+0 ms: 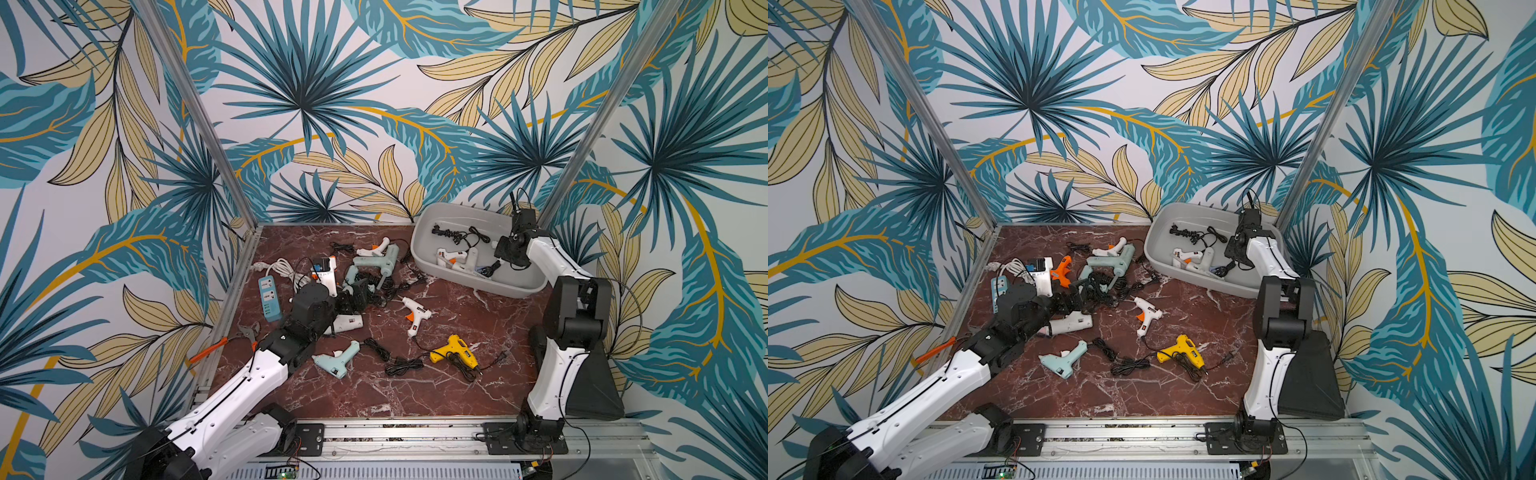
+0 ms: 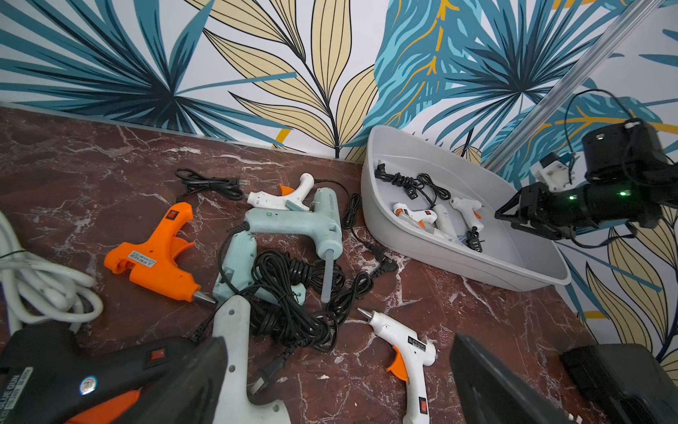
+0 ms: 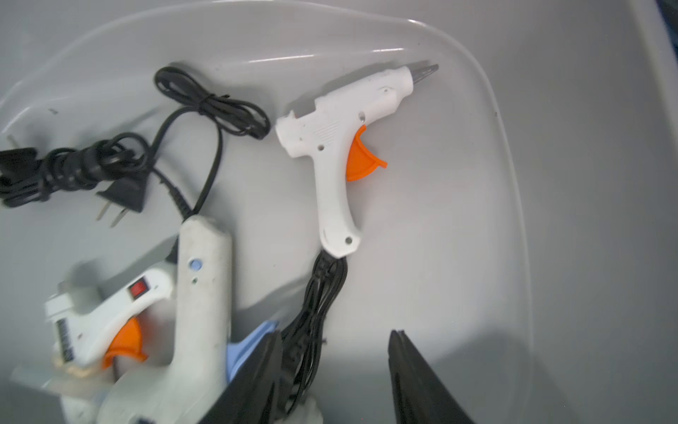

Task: Put the hot melt glue gun into the storage box
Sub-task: Place the hot melt adhesive gun in the storage box, then pick up the hot melt adhesive gun from the center of the board.

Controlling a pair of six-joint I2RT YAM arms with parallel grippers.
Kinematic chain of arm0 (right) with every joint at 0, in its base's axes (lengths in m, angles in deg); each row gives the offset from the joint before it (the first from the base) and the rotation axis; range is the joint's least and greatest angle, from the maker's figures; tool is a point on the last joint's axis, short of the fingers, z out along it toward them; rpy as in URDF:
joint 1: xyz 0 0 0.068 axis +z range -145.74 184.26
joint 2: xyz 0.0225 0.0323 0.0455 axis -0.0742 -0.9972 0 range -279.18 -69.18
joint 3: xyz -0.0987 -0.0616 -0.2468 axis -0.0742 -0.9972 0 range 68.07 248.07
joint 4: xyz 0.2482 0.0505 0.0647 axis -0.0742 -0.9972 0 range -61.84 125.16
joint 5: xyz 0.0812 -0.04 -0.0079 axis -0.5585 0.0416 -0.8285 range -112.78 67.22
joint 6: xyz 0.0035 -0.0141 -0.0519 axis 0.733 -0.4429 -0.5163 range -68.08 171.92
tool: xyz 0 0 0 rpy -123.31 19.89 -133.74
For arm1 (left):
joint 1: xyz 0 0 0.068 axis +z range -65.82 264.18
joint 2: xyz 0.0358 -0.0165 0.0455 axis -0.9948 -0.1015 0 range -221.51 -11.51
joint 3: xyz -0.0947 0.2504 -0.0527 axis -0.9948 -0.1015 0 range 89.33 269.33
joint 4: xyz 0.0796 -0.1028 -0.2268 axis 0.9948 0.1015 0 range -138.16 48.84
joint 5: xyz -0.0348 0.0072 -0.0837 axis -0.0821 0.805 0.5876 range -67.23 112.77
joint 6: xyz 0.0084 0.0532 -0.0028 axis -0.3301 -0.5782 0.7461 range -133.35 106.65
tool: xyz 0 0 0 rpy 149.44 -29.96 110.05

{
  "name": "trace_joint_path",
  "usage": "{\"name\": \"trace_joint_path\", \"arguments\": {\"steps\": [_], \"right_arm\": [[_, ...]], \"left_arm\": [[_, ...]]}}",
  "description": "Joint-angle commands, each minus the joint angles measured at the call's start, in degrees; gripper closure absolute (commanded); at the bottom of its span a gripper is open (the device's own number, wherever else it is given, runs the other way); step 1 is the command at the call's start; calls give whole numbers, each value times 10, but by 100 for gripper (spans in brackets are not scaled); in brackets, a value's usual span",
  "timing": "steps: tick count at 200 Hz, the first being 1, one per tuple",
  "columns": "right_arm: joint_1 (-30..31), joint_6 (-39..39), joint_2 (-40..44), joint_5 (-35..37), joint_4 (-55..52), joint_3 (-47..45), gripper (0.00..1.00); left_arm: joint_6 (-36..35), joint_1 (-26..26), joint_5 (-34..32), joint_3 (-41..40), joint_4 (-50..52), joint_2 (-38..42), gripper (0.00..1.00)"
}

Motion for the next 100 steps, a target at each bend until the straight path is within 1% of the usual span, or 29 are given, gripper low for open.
{"name": "trace_joint_path", "arguments": {"steps": [1, 28, 56, 76, 100], "right_arm": [[35, 2, 58, 16, 37, -69, 43], [96, -2, 128, 53, 55, -146, 40], [192, -16, 168, 78, 48, -183, 40], [253, -21, 170, 53, 40, -188, 40], [308, -43, 145, 10, 26, -171, 40]], "left_arm": [[3, 6, -11, -10, -9, 10, 0], [8, 8, -22, -21, -13, 17, 0], [15, 12, -37, -34, -23, 24, 0], [19, 16, -36, -40, -31, 22, 0], [24, 22, -26, -42, -32, 16, 0]]}}
